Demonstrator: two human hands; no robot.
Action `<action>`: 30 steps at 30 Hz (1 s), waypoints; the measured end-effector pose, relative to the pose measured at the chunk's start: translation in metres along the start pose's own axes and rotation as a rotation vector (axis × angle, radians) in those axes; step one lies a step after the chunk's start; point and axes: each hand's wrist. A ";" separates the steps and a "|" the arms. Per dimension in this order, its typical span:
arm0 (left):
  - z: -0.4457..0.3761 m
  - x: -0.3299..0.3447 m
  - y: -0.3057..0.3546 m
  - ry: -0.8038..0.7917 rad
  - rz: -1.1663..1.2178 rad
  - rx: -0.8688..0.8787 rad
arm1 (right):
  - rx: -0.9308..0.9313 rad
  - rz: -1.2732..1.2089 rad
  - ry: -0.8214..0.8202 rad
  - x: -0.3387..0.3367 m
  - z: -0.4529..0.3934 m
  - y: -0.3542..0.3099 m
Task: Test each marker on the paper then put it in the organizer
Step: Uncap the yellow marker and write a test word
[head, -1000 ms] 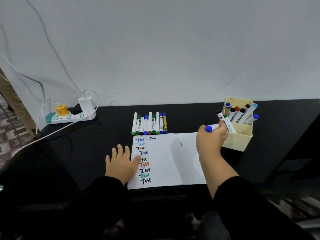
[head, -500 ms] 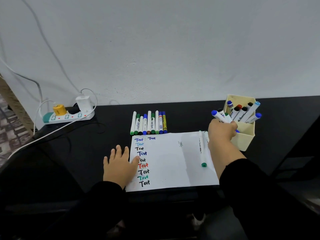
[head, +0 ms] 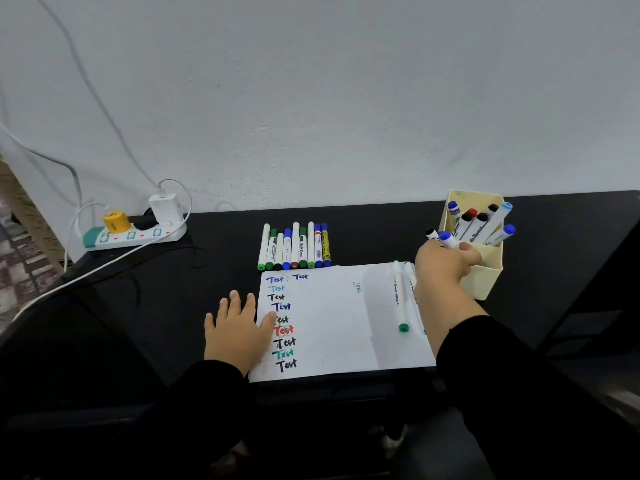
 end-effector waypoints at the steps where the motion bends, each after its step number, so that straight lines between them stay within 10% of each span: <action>1: 0.001 0.000 0.000 0.003 0.002 0.002 | -0.015 -0.010 -0.001 0.000 -0.002 0.004; 13: 0.004 -0.002 0.001 0.016 0.035 0.020 | -0.040 0.152 -0.258 0.036 0.020 0.014; 30: -0.003 0.000 0.001 -0.025 -0.053 -0.003 | -0.235 1.324 -0.723 0.144 -0.019 0.042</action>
Point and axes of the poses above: each hand's wrist, its own z-axis away from the middle knuckle, its own x-axis out of the palm, y = z × x, and after that the axes turned 7 degrees about -y, right-handed
